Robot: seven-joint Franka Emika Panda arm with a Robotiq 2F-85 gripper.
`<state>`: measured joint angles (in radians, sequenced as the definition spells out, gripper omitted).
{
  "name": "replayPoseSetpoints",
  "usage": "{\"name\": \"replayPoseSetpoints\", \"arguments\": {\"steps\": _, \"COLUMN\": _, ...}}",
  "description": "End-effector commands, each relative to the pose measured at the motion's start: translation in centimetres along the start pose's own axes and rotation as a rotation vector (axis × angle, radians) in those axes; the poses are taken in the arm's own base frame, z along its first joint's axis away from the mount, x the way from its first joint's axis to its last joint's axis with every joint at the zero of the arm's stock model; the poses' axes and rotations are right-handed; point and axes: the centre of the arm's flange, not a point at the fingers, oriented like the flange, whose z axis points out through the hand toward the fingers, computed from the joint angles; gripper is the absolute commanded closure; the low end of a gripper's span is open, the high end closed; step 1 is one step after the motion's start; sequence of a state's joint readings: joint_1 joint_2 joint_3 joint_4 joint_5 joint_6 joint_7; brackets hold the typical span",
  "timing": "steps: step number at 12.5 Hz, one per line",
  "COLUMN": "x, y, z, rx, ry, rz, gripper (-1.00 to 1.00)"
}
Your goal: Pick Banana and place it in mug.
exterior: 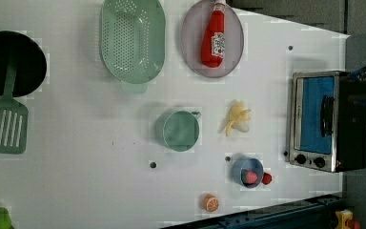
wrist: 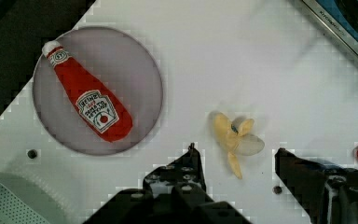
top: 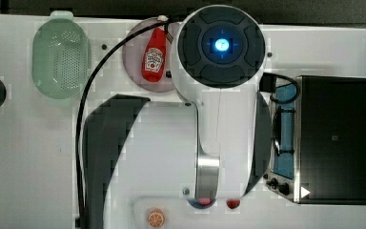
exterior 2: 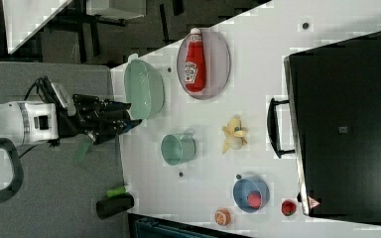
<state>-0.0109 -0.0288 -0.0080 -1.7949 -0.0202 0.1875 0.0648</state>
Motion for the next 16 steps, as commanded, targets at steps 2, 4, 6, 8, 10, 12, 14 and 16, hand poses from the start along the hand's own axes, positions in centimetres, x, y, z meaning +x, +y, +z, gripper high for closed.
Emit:
{"name": "replayPoseSetpoints", "arguments": {"steps": 2, "x": -6.2, "y": 12.4, "z": -3.8, "rx": -0.020, "ry": -0.073, "rz": -0.023, "gripper": -0.76}}
{"name": "replayPoseSetpoints", "arguments": {"steps": 4, "x": -6.4, "y": 12.2, "z": -0.9, "rx": -0.055, "ry": -0.109, "rz": -0.040, "gripper": -1.00}}
{"name": "replayPoseSetpoints", "arguments": {"steps": 6, "x": -6.4, "y": 11.2, "z": 3.4, "rx": -0.069, "ry": -0.121, "rz": -0.085, "gripper": -1.00}}
{"name": "replayPoseSetpoints", "arguments": {"steps": 8, "x": -6.1, "y": 10.0, "z": 8.1, "rx": -0.060, "ry": -0.108, "rz": -0.159, "gripper": -1.00}}
{"name": "replayPoseSetpoints", "arguments": {"steps": 10, "x": -5.7, "y": 8.8, "z": 13.3, "rx": -0.039, "ry": -0.084, "rz": -0.267, "gripper": -1.00}}
{"name": "replayPoseSetpoints", "arguments": {"steps": 12, "x": -5.3, "y": 8.1, "z": 18.0, "rx": -0.024, "ry": -0.070, "rz": -0.396, "gripper": -1.00}}
{"name": "replayPoseSetpoints", "arguments": {"steps": 14, "x": -4.9, "y": 7.5, "z": 22.2, "rx": -0.012, "ry": -0.056, "rz": -0.565, "gripper": -1.00}}
{"name": "replayPoseSetpoints", "arguments": {"steps": 16, "x": -4.7, "y": 6.9, "z": 26.2, "rx": -0.011, "ry": -0.057, "rz": -0.700, "gripper": -1.00}}
